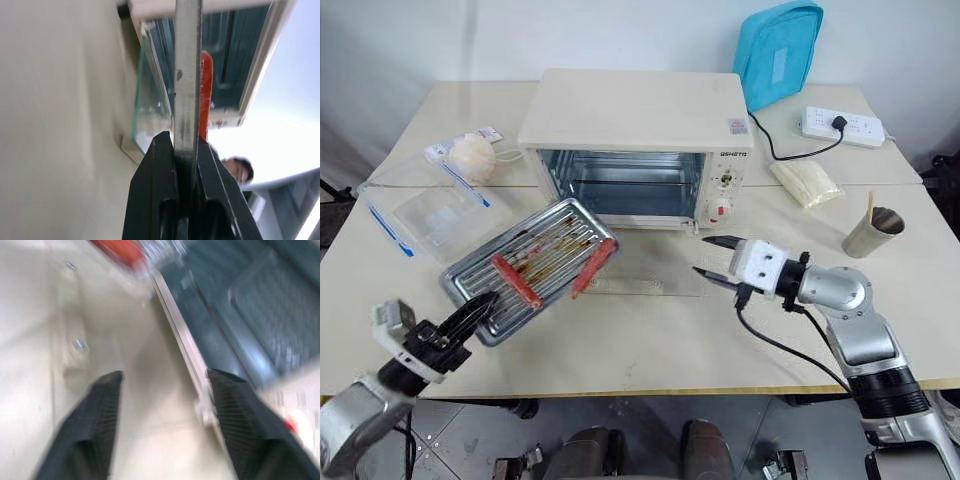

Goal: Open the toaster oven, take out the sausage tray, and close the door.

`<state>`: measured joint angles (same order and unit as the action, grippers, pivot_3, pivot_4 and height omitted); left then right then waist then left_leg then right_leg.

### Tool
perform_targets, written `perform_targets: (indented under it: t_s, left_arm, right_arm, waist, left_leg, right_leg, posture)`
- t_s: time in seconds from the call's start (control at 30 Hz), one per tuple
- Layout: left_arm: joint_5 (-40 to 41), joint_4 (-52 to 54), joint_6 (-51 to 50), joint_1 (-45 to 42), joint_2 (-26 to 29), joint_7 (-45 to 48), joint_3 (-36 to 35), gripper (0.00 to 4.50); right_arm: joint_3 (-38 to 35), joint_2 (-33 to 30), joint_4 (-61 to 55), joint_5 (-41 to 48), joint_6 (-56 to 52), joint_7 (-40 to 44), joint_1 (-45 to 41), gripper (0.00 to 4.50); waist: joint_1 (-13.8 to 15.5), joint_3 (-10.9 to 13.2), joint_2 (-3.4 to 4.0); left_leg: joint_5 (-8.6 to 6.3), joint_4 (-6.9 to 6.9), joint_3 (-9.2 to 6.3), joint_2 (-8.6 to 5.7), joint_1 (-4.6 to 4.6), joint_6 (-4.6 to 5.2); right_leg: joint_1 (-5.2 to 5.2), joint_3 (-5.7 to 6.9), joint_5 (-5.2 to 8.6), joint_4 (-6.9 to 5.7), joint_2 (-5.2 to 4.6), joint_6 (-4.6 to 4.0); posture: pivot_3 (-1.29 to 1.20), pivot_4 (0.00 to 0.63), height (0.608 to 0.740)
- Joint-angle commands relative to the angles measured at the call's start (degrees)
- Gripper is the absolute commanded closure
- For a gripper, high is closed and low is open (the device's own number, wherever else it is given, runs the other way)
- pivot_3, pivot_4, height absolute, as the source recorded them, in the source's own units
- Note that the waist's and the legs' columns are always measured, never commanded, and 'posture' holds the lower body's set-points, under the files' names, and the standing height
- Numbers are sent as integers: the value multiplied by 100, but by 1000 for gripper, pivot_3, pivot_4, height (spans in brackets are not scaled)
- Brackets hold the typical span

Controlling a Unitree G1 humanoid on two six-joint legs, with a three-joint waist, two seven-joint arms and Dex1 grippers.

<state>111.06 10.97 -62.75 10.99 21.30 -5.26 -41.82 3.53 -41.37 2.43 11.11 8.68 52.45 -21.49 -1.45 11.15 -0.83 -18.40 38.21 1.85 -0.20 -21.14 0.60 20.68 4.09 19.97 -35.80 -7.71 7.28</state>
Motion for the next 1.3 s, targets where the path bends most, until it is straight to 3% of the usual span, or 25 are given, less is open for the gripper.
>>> perform_targets:
  t_s: [0.03,0.13,0.17,0.53,0.87,1.03,1.3]
  left_arm:
    - [194,565,331,462,-366,247,-399,4500]
    - [194,828,505,871,-631,297,-364,4500]
    - [194,933,598,988,-755,335,-351,4500]
    - [194,1556,1448,1613,-1715,440,-362,4500]
    - [194,2020,2303,1385,-2454,75,-169,4500]
    - [194,2164,2471,1483,-2481,-140,-17,4500]
    - [194,2221,2589,1683,-2313,-211,-127,4500]
  right_arm:
    - [-239,-111,433,103,-117,177,-20,3375]
    - [-223,-56,769,31,-158,191,-68,4344]
    - [-204,-47,867,9,-188,209,-70,4473]
    - [-63,160,1451,16,-448,567,-115,4473]
    - [57,843,1332,509,-748,1217,-144,4473]
    - [-54,1001,865,937,-1248,1446,-169,4473]
    - [-757,1274,279,1712,-1852,844,-662,4473]
  waist:
    - [8,0,0]
    - [11,0,0]
    - [13,0,0]
    - [28,0,0]
    - [12,0,0]
    - [24,0,0]
    - [19,0,1]
  left_leg:
    - [-1,0,0,0,0,2]
    - [-2,2,1,-1,0,3]
    - [-3,2,1,-1,0,4]
    - [-11,2,6,2,0,6]
    - [-14,4,6,7,0,3]
    - [-16,4,4,7,-4,5]
    - [-21,2,2,12,-7,2]
  right_leg:
    - [-2,1,0,18,-1,0]
    - [-3,0,0,23,-3,0]
    - [-4,0,0,25,-5,0]
    - [-7,0,-1,38,1,-1]
    - [-13,2,-5,50,7,-5]
    - [-13,2,-6,58,8,-3]
    - [-14,3,-10,72,7,-6]
  posture:
    - [0,150,740]
    - [0,150,740]
    - [0,150,740]
    - [0,150,740]
    - [0,150,740]
    - [0,150,740]
    - [0,150,740]
